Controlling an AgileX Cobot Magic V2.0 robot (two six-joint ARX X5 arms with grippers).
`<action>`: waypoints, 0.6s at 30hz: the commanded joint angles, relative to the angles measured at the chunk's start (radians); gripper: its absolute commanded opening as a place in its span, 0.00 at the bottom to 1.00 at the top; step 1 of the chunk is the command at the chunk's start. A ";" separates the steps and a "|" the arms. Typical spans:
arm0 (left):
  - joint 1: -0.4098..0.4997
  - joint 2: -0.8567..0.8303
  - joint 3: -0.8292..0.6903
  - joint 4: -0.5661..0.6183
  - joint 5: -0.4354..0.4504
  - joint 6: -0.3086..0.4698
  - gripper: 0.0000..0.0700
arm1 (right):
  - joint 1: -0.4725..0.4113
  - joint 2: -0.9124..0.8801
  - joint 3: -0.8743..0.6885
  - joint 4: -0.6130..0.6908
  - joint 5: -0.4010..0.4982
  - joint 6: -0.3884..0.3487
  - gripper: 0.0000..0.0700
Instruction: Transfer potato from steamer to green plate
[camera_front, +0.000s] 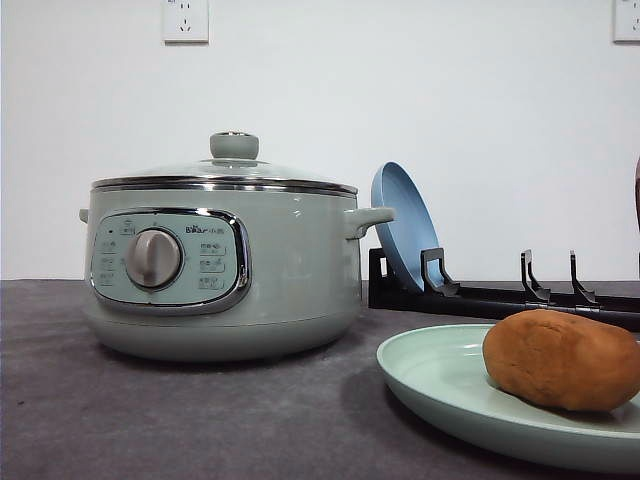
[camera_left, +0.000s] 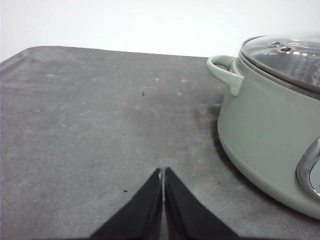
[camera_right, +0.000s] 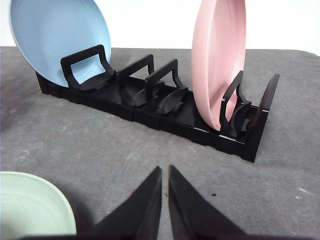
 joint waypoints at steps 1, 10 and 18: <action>0.002 0.000 -0.021 0.015 -0.003 -0.002 0.00 | 0.000 -0.002 -0.004 0.013 0.000 0.011 0.02; 0.002 0.000 -0.021 0.015 -0.003 -0.002 0.00 | 0.000 -0.002 -0.004 0.013 0.000 0.010 0.02; 0.002 0.000 -0.021 0.015 -0.003 -0.002 0.00 | 0.000 -0.002 -0.004 0.013 0.000 0.011 0.02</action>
